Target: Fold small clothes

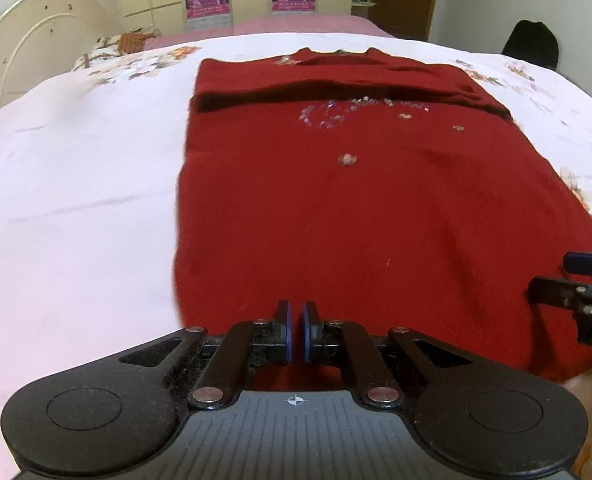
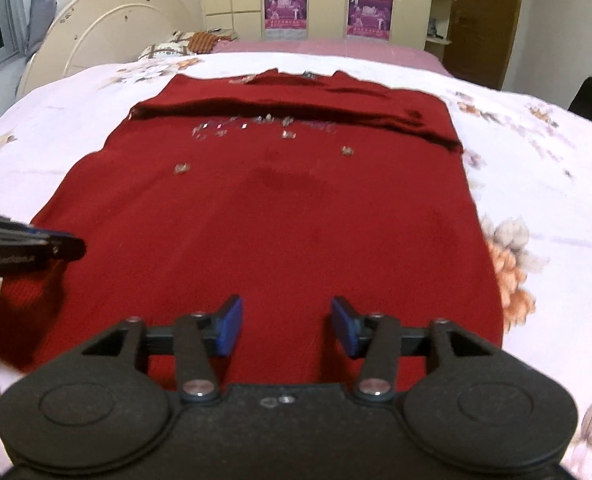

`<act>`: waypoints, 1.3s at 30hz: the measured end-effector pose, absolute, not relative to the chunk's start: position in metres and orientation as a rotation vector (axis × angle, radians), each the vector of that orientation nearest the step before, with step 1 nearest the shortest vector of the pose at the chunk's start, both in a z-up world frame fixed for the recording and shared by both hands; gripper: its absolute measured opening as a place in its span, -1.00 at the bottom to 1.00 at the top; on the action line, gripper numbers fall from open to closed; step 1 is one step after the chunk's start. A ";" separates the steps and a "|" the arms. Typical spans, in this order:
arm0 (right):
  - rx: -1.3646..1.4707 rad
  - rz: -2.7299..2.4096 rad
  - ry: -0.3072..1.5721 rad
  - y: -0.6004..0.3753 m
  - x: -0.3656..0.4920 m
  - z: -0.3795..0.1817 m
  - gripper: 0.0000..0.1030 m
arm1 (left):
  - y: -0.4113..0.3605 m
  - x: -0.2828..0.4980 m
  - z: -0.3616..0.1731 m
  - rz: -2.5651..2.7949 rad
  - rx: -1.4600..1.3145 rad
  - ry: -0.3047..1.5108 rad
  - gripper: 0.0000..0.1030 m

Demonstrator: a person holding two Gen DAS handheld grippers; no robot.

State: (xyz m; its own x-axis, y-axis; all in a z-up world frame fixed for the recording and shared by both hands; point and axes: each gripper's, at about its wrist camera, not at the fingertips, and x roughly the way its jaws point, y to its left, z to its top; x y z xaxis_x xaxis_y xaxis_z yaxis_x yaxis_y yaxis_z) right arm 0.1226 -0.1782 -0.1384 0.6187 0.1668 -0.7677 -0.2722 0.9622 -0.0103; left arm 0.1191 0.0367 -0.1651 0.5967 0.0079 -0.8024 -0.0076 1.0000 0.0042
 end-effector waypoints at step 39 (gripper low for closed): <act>-0.040 0.067 0.888 -0.237 0.085 -0.138 0.18 | 0.083 0.080 -0.184 0.005 -0.346 0.923 0.27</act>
